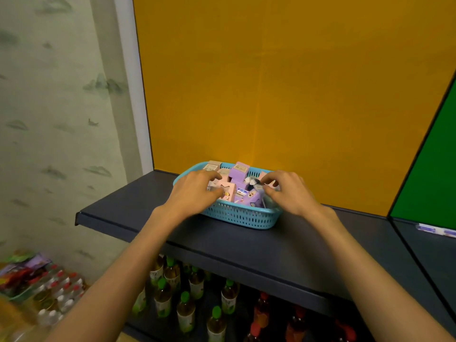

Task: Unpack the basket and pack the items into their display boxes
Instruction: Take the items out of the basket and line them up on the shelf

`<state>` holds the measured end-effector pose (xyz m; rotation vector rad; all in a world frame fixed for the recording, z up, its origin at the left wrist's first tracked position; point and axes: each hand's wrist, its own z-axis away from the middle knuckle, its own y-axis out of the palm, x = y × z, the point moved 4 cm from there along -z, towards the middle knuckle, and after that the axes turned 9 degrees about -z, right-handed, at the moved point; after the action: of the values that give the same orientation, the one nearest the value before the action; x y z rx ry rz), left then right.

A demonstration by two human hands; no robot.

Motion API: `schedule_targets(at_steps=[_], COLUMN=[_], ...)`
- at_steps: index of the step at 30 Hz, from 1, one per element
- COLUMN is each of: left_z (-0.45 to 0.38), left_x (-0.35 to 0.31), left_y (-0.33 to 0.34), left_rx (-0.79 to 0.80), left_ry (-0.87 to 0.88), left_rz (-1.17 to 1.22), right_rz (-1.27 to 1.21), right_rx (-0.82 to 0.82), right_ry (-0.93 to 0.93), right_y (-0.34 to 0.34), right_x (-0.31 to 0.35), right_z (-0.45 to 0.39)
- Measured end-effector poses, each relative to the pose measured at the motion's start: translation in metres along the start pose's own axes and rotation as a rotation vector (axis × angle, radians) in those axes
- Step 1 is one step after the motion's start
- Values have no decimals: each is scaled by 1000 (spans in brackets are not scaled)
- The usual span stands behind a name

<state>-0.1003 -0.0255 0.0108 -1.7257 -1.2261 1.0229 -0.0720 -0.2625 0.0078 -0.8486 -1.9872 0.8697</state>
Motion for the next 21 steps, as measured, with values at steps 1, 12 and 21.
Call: schedule_targets(at_steps=[1, 12, 21], left_z=[-11, -119, -168], left_x=[1, -23, -40], left_y=[2, 45, 83], left_rx=[9, 102, 160], left_ry=[4, 116, 105], left_rz=[-5, -130, -231], right_rz=[-1, 35, 99], right_rx=[-6, -15, 0], right_ry=[13, 141, 224], right_y=[2, 9, 18], right_x=[-5, -62, -81], right_z=[-7, -49, -59])
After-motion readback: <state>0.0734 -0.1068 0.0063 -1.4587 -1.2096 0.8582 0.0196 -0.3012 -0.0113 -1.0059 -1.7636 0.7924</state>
